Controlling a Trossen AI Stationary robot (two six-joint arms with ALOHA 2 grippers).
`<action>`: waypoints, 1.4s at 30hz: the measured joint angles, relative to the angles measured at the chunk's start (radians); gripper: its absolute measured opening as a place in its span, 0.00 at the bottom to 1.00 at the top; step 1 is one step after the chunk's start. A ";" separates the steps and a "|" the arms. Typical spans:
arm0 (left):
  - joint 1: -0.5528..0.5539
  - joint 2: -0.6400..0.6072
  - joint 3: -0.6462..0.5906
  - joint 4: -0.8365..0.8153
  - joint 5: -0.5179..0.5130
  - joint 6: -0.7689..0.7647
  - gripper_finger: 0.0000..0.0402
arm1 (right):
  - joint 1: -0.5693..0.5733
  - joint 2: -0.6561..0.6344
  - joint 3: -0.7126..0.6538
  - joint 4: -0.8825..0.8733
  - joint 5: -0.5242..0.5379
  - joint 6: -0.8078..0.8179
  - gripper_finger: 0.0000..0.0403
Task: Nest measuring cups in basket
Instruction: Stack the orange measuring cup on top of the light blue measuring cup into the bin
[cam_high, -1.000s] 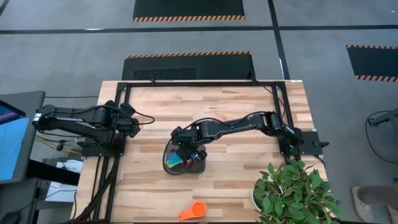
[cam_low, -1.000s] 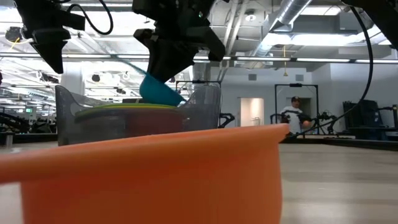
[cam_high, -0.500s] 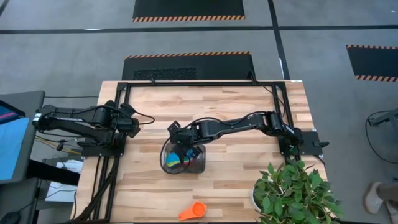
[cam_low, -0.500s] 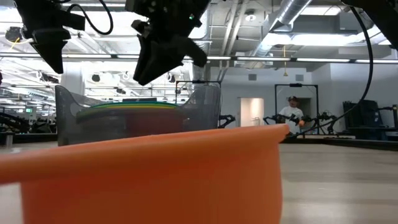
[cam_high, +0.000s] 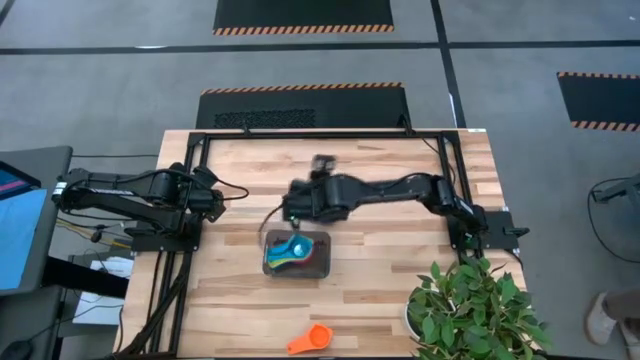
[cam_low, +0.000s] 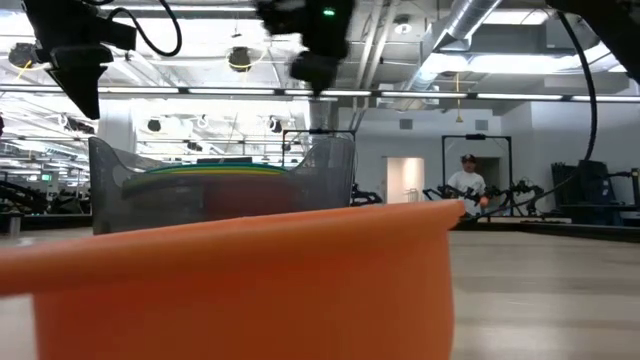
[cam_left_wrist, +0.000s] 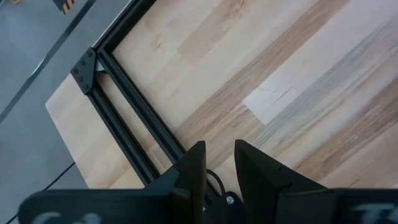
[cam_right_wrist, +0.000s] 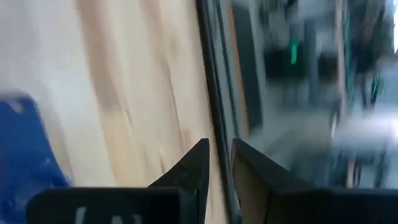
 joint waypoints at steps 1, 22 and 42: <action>0.000 0.000 0.000 0.000 0.000 -0.001 0.19 | -0.013 0.000 0.021 -0.122 -0.002 0.118 0.21; -0.165 0.173 0.000 0.835 0.515 0.037 0.19 | -0.261 -0.307 -0.240 -0.317 -0.583 0.450 0.18; -0.543 0.943 0.584 0.983 0.306 -0.224 0.09 | -0.210 -0.674 -0.985 0.221 -0.961 0.449 0.18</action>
